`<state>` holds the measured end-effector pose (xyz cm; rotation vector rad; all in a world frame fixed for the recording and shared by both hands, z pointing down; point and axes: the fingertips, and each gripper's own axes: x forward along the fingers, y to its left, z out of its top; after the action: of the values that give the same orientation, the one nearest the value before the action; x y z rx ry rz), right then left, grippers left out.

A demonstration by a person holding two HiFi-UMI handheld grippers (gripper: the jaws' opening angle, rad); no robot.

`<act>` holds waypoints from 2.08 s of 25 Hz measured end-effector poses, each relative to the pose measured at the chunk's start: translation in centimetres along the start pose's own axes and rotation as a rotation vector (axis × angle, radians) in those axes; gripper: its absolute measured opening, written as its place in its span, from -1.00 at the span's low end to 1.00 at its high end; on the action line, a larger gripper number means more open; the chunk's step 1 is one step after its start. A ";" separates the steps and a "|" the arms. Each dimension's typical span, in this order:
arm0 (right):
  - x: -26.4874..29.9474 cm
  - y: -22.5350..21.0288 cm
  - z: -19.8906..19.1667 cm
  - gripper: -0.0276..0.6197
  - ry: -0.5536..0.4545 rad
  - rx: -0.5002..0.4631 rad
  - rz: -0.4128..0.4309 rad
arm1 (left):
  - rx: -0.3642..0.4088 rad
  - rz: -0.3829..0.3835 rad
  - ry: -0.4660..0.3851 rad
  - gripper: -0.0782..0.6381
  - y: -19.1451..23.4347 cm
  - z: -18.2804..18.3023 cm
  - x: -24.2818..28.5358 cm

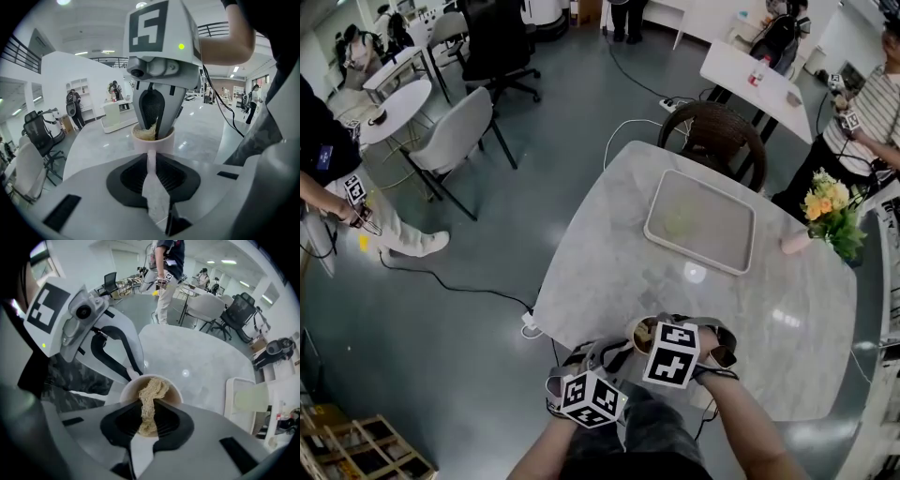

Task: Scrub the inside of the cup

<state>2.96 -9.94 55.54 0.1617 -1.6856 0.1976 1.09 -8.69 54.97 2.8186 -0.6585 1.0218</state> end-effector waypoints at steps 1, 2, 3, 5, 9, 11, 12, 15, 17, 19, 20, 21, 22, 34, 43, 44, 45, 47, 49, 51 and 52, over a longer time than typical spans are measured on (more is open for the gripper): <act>-0.1 0.2 0.2 -0.72 -0.014 0.015 0.032 | 0.002 -0.002 0.002 -0.61 0.0 0.0 0.0; -0.2 0.5 0.3 -0.72 -0.028 0.028 0.060 | 0.005 -0.003 0.005 -0.61 0.0 0.0 -0.1; -0.4 0.7 0.4 -0.72 -0.042 0.041 0.085 | 0.007 -0.003 0.008 -0.61 0.0 0.0 -0.1; -0.9 1.0 0.4 -0.72 -0.070 0.070 0.129 | 0.005 -0.002 0.011 -0.61 0.0 0.0 -0.1; -2.4 1.1 0.6 -0.72 -0.136 0.118 0.167 | 0.005 -0.003 0.014 -0.61 0.0 0.0 -0.2; -3.2 1.1 0.8 -0.72 -0.159 0.129 0.168 | 0.006 -0.005 0.014 -0.61 0.0 0.0 -0.2; -3.6 1.1 0.8 -0.72 -0.167 0.133 0.165 | 0.007 -0.006 0.014 -0.61 0.0 -0.1 -0.2; -3.8 0.8 0.6 -0.72 -0.173 0.145 0.148 | 0.008 -0.007 0.014 -0.61 0.0 -0.1 -0.1; -3.1 0.7 0.4 -0.72 -0.156 0.137 0.131 | 0.008 -0.007 0.014 -0.61 -0.1 -0.1 0.0; -2.1 0.8 0.4 -0.72 -0.129 0.119 0.115 | 0.008 -0.007 0.013 -0.61 -0.1 -0.1 -0.1; -1.7 0.8 0.4 -0.72 -0.115 0.112 0.105 | 0.007 -0.007 0.013 -0.61 -0.1 -0.1 -0.1; -1.2 0.8 0.4 -0.72 -0.102 0.105 0.094 | 0.008 -0.007 0.013 -0.61 -0.1 -0.1 -0.2; -0.9 0.8 0.3 -0.72 -0.088 0.097 0.078 | 0.008 -0.006 0.014 -0.61 -0.1 0.0 -0.2; -1.1 -1.1 -0.8 -0.72 0.054 -0.149 -0.298 | 0.000 0.014 0.014 -0.61 0.0 0.0 -0.3; -5.3 -2.0 -0.3 -0.72 0.041 -0.263 -0.460 | 0.009 0.042 0.022 -0.61 0.3 -0.1 -0.4; -5.5 -2.1 -0.3 -0.72 0.045 -0.274 -0.471 | 0.010 0.043 0.022 -0.61 0.3 -0.1 -0.3; -5.6 -2.2 -0.4 -0.72 0.051 -0.284 -0.479 | 0.010 0.044 0.021 -0.61 0.4 -0.1 -0.3; -5.3 -2.2 -0.6 -0.72 0.069 -0.297 -0.478 | 0.011 0.046 0.020 -0.61 0.4 -0.1 -0.3; -4.5 -2.2 -0.7 -0.72 0.095 -0.300 -0.448 | 0.011 0.049 0.021 -0.61 0.5 0.0 -0.3; -3.8 -2.0 -0.7 -0.72 0.111 -0.289 -0.389 | 0.009 0.052 0.027 -0.61 0.5 0.0 -0.3; -3.4 -1.7 -0.6 -0.72 0.110 -0.277 -0.346 | 0.008 0.054 0.031 -0.61 0.6 0.0 -0.3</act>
<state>4.31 -11.50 52.31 0.2271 -1.5312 -0.2807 0.65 -9.10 54.76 2.8000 -0.7322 1.0762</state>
